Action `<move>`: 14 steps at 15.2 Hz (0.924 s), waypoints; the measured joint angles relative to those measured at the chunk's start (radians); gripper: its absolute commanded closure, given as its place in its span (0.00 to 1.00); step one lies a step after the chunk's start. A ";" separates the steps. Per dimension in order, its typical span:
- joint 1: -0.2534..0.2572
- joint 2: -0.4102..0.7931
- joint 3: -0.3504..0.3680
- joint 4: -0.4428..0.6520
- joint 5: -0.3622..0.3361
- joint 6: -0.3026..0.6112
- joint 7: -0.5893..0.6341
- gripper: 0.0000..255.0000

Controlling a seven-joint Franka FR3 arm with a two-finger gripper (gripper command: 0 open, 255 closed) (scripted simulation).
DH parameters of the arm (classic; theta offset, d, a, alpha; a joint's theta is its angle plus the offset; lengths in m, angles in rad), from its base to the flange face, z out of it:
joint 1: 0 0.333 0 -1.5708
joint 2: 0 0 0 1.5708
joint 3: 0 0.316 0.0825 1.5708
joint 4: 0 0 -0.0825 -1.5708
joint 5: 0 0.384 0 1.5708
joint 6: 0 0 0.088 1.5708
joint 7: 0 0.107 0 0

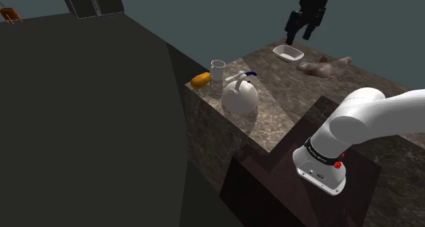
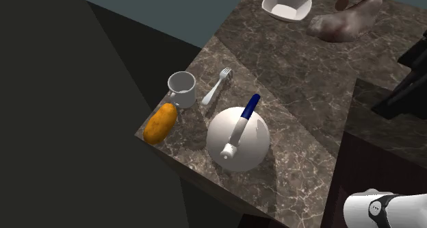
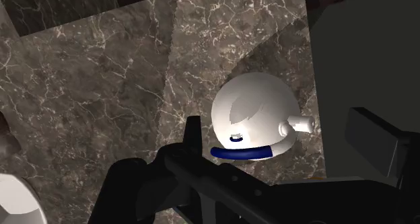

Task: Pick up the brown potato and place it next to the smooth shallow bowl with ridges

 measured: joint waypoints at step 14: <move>-0.052 0.268 0.183 -0.080 0.105 0.380 0.420 0.00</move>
